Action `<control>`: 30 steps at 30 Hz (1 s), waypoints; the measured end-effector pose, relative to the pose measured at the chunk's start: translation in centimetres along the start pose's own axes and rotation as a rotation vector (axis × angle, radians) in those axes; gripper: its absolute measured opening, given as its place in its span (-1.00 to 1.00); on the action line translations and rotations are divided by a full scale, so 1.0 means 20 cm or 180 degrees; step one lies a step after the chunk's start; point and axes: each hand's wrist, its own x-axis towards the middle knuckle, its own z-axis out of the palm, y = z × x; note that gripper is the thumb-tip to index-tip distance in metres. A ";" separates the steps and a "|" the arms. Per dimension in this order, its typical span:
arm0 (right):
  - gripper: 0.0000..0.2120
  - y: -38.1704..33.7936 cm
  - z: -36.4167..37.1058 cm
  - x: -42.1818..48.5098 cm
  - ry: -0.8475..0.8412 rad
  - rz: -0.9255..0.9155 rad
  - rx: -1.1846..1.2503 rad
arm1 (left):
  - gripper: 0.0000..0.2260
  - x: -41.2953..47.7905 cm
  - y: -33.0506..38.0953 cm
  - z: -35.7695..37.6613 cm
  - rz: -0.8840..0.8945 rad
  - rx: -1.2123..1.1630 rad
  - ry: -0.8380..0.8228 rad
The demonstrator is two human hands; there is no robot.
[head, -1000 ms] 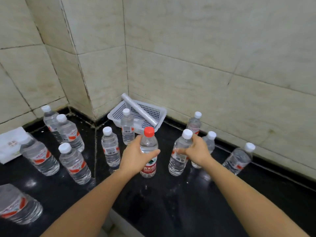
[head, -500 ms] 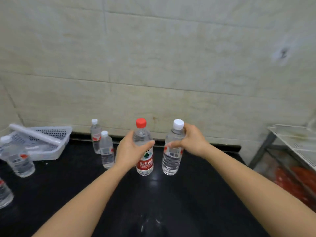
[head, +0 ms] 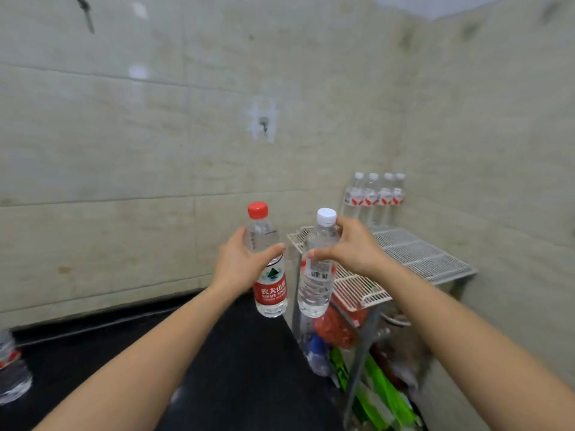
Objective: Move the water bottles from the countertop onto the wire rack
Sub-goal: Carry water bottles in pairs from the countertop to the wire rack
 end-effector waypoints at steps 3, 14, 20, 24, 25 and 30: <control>-0.52 0.16 -0.28 0.10 0.0352 0.0001 0.0082 | -0.17 0.17 0.18 0.27 0.0241 0.0084 -0.0054; -0.42 0.89 -0.96 0.57 0.0760 0.0371 -0.0166 | -0.25 0.77 0.43 1.27 0.0316 -0.0192 -0.0581; -0.53 1.21 -1.22 0.82 0.0694 0.0579 -0.0235 | -0.19 1.01 0.48 1.66 0.0206 -0.0131 -0.0748; -0.49 1.41 -1.35 1.00 0.0649 0.0674 -0.0175 | -0.22 1.11 0.52 1.89 0.0088 -0.0011 -0.0711; -0.47 1.46 -1.38 1.06 0.0631 0.0675 -0.0189 | -0.21 1.15 0.53 1.95 0.0063 0.0004 -0.0691; -0.45 1.68 -1.52 1.37 0.0369 0.0543 -0.0156 | -0.28 1.34 0.57 2.22 0.0088 0.0088 -0.0472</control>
